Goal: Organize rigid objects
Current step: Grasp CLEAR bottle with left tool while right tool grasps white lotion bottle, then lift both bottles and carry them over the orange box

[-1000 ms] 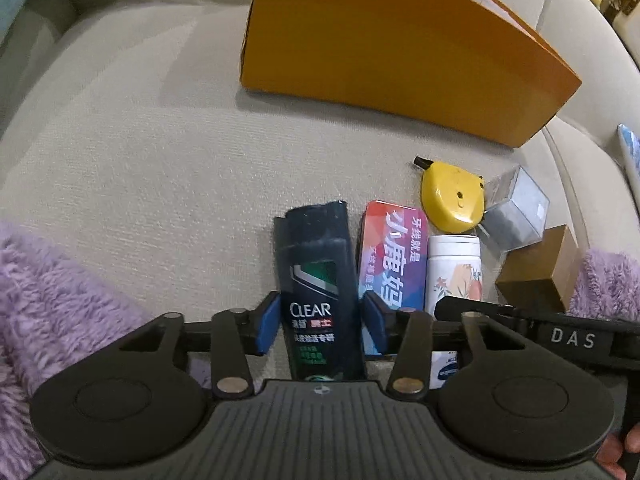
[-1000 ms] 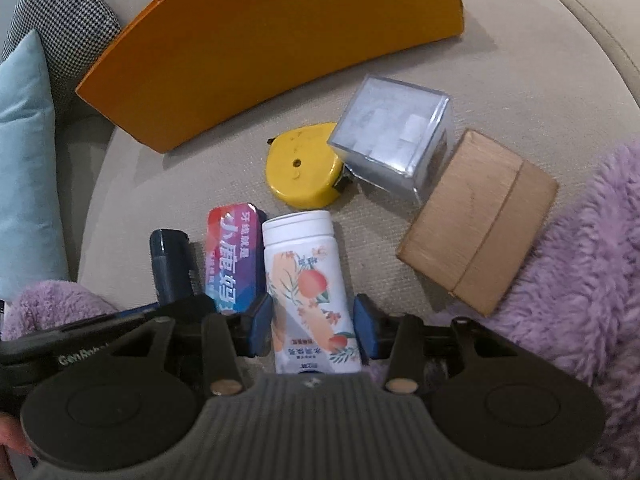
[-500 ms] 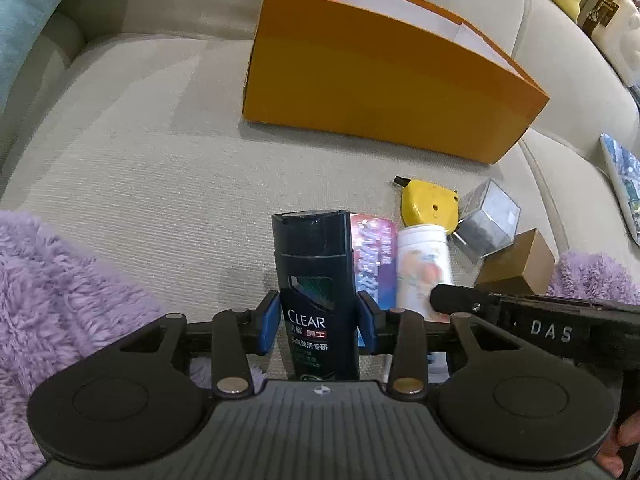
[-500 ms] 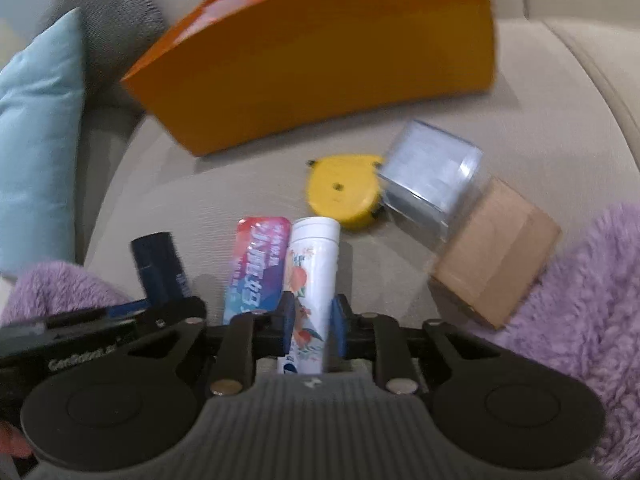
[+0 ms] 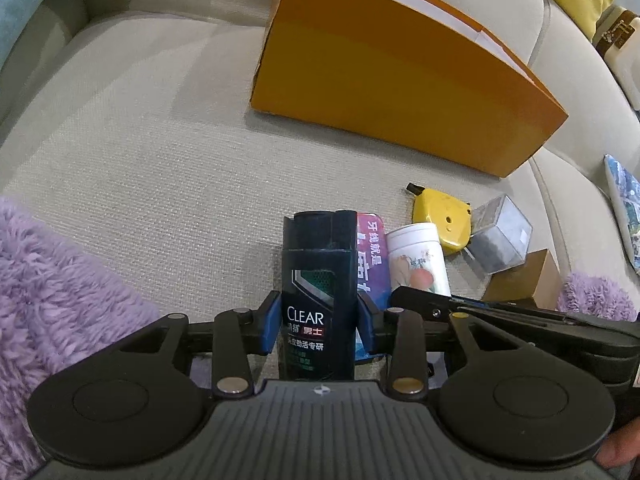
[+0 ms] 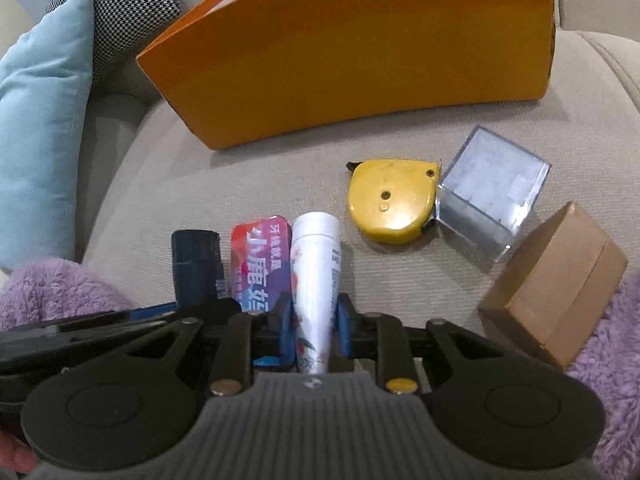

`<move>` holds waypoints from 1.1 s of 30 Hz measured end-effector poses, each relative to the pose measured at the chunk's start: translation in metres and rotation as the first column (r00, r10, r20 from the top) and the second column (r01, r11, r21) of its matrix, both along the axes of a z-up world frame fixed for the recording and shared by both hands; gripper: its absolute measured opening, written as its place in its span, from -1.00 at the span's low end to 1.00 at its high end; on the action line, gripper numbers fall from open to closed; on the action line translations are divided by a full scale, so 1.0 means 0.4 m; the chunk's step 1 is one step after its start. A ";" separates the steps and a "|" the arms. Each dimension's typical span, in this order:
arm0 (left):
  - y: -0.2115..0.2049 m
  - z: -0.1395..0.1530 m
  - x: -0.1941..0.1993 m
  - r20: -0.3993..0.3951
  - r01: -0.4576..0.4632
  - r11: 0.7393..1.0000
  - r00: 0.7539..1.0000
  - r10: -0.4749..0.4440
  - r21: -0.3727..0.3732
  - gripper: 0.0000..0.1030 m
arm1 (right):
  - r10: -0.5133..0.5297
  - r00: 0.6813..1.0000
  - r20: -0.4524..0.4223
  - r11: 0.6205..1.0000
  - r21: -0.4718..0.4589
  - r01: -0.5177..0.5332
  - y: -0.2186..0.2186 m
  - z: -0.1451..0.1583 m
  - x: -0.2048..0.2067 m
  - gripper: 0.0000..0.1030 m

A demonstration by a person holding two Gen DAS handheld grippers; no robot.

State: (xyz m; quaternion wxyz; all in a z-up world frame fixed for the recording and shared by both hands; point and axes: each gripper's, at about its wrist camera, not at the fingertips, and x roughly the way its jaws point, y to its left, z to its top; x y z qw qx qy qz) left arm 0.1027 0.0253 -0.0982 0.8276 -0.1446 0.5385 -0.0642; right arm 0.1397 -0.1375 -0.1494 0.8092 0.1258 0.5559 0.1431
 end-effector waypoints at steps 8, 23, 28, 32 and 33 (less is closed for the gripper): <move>0.020 0.033 -0.030 0.067 0.002 0.997 0.998 0.003 -0.077 -0.17 | 0.024 0.999 0.042 1.000 -0.012 -0.023 0.006 0.056 -0.008 -0.58; 0.031 0.221 -0.074 0.341 0.074 0.990 0.940 -0.030 -0.116 -0.20 | 0.068 0.965 0.255 0.998 -0.015 -0.066 0.001 0.247 -0.029 -0.58; 0.033 0.325 -0.022 0.420 0.103 0.986 0.907 -0.038 -0.133 -0.21 | 0.039 0.938 0.345 0.999 0.013 -0.046 -0.043 0.354 0.017 -0.58; 0.025 0.428 0.051 0.495 0.157 0.979 0.866 -0.074 -0.128 -0.21 | 0.015 0.917 0.400 0.998 0.047 -0.037 -0.075 0.429 0.096 -0.58; 0.021 0.449 0.068 0.509 0.168 0.978 0.857 -0.082 -0.124 -0.21 | 0.006 0.910 0.415 0.998 0.054 -0.031 -0.083 0.446 0.123 -0.58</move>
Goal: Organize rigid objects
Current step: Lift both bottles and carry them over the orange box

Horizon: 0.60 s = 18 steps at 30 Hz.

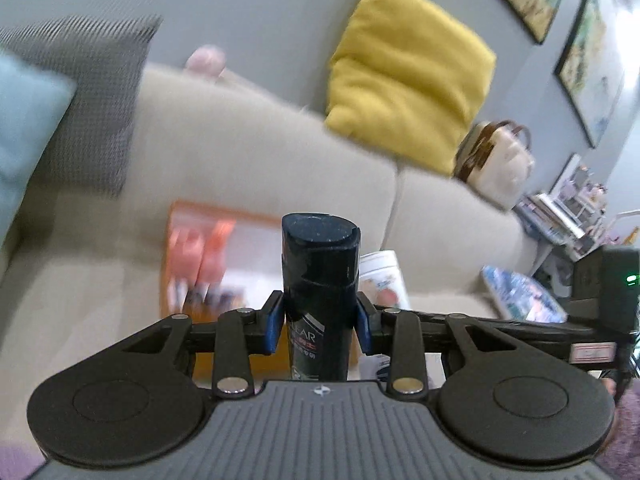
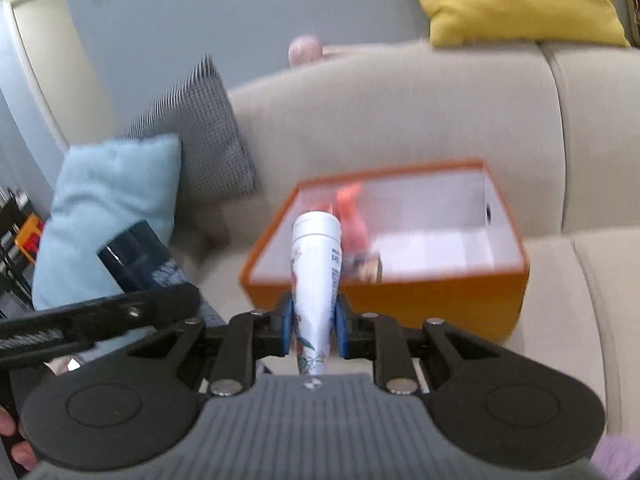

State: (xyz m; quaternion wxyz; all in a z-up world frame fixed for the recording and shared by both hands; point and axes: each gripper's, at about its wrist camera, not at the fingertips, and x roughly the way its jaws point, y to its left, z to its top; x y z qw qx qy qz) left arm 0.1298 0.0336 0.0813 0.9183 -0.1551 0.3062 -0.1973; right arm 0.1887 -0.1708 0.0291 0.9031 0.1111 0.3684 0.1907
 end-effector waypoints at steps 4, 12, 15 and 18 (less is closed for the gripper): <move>-0.018 0.050 0.119 0.019 0.042 0.999 0.999 -0.042 0.004 -0.22 | -0.016 1.000 0.020 1.000 0.010 0.016 -0.017 0.035 0.121 -0.58; -0.085 -0.133 0.393 -0.246 0.162 0.986 0.958 -0.145 0.051 -0.22 | -0.027 0.988 -0.151 0.999 -0.033 0.022 -0.040 -0.096 0.343 -0.58; -0.107 -0.213 0.459 -0.330 0.185 0.982 0.930 -0.164 0.032 -0.22 | -0.005 0.975 -0.223 0.997 -0.079 -0.013 -0.037 -0.172 0.408 -0.58; -0.124 -0.288 0.523 -0.412 0.189 0.981 0.898 -0.152 0.052 -0.23 | 0.008 0.954 -0.300 0.993 -0.110 -0.043 -0.036 -0.244 0.466 -0.58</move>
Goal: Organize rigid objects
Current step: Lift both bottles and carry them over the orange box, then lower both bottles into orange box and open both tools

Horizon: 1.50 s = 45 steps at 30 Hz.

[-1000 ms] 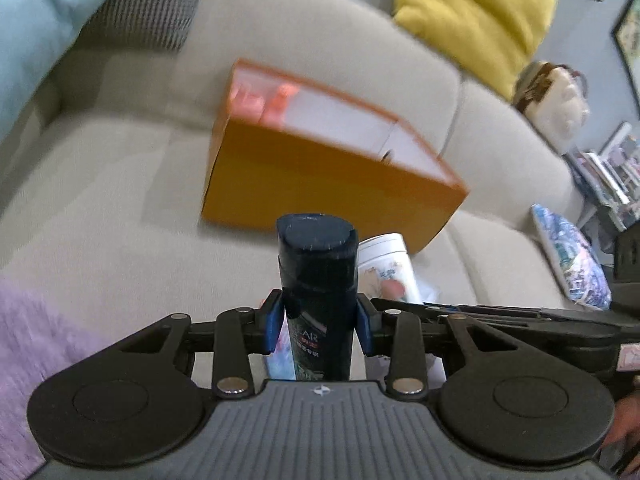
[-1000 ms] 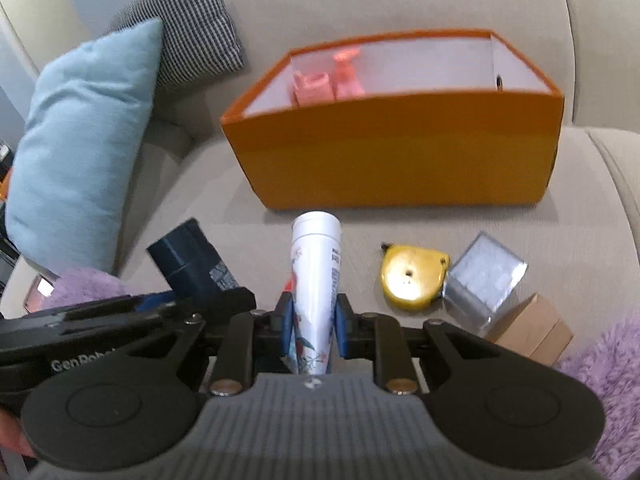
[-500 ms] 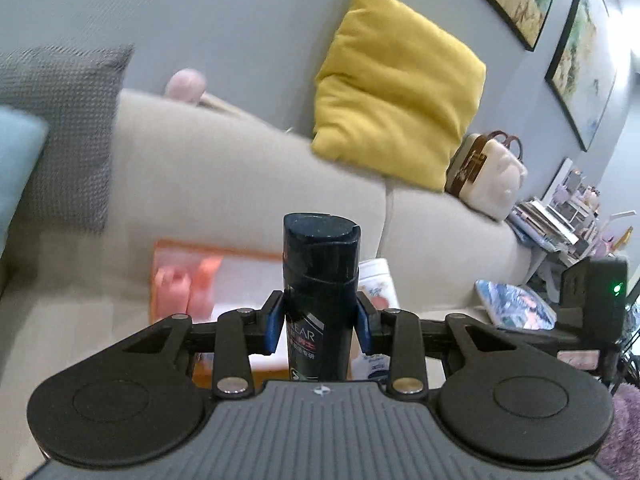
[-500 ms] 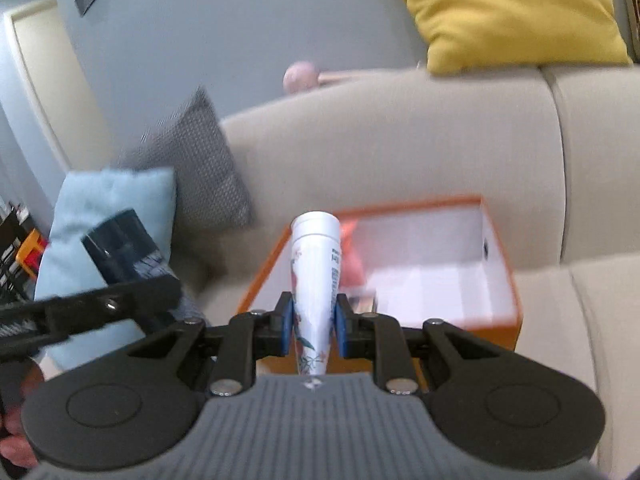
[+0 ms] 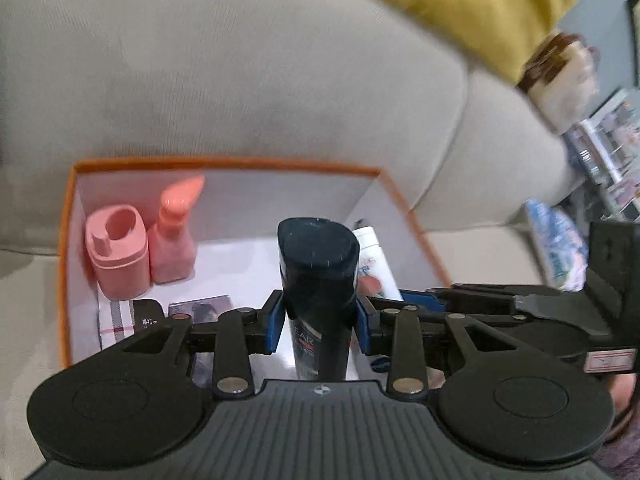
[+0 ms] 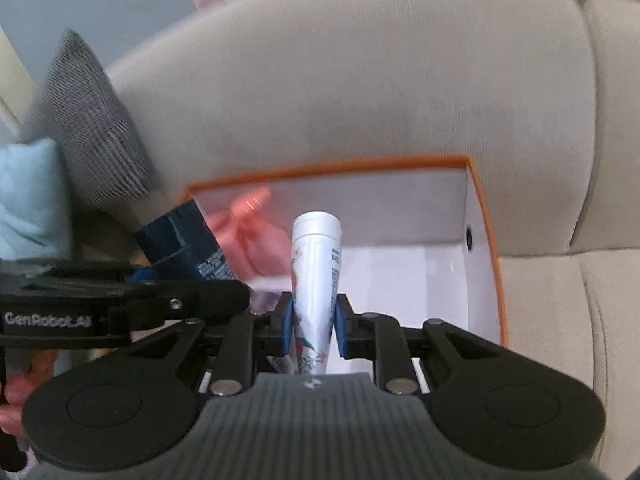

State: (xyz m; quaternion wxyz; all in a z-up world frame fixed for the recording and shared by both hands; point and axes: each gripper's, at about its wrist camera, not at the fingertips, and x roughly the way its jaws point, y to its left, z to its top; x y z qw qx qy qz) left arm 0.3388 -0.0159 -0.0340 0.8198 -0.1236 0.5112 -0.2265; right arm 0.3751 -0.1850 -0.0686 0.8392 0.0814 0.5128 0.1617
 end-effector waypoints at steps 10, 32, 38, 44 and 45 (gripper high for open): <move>0.012 -0.121 0.120 -0.109 -0.041 0.998 0.993 0.035 -0.049 -0.25 | 0.049 0.989 -0.138 0.994 -0.090 -0.062 0.021 -0.128 0.134 -0.58; 0.033 -0.175 0.156 -0.162 -0.144 0.986 0.974 0.157 0.089 0.08 | -0.018 0.970 -0.241 0.993 -0.116 -0.010 0.056 -0.216 0.228 -0.46; 0.039 -0.176 0.130 -0.175 -0.110 0.987 0.976 0.130 0.118 -0.07 | 0.014 0.974 -0.226 0.978 -0.198 -0.060 0.039 -0.197 0.205 -0.46; -0.010 -0.189 0.145 -0.172 -0.059 0.984 0.981 0.088 0.169 -0.26 | 0.029 0.967 -0.252 0.951 -0.291 -0.105 0.055 -0.201 0.209 -0.40; -0.020 -0.191 0.150 -0.174 -0.054 0.985 0.981 0.083 0.165 -0.26 | 0.041 0.966 -0.254 0.947 -0.299 -0.119 0.062 -0.205 0.210 -0.36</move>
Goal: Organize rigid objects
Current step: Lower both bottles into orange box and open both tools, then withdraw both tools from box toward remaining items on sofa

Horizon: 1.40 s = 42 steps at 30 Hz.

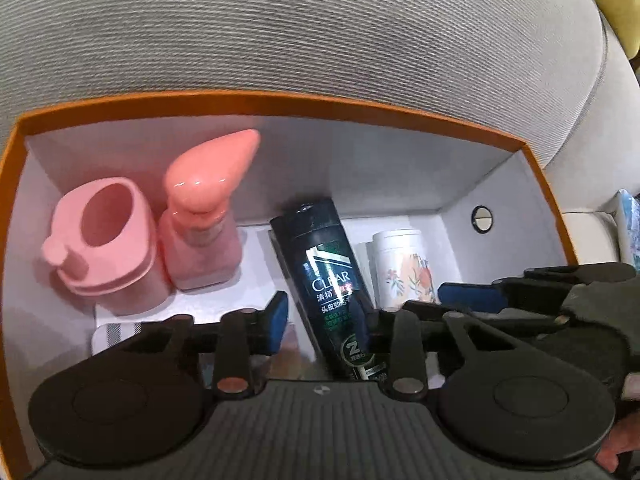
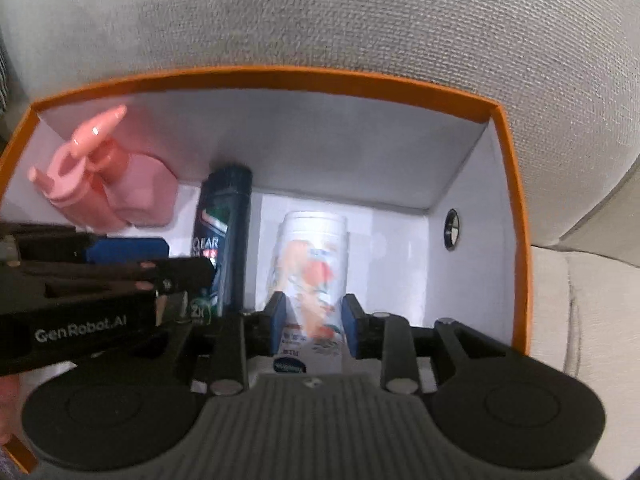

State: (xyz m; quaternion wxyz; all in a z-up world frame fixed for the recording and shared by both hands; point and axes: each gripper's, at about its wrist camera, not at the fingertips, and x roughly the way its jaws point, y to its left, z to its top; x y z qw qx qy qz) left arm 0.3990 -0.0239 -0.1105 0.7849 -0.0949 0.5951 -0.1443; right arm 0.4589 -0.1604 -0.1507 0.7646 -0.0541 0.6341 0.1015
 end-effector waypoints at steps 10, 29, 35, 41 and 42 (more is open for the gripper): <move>-0.034 0.001 0.015 0.033 0.029 0.999 0.999 -0.029 0.024 -0.28 | 0.117 0.992 0.039 0.991 0.064 -0.120 0.010 -0.014 0.018 -0.23; -0.036 0.086 -0.007 0.145 0.132 0.988 0.979 -0.143 0.081 -0.56 | 0.122 0.989 0.078 0.986 0.101 -0.130 0.005 0.033 0.011 -0.32; -0.015 0.210 -0.095 0.228 0.141 0.988 0.962 -0.153 0.068 -0.56 | 0.109 0.981 0.162 0.987 0.095 -0.126 -0.012 0.137 -0.053 -0.31; -0.006 0.346 -0.234 0.338 0.152 0.988 0.930 -0.147 0.012 -0.56 | 0.053 0.955 0.291 0.982 0.161 -0.103 -0.047 0.263 -0.209 -0.26; -0.004 0.361 -0.268 0.354 0.145 0.989 0.925 -0.135 -0.001 -0.56 | 0.039 0.950 0.310 0.980 0.176 -0.097 -0.054 0.282 -0.240 -0.23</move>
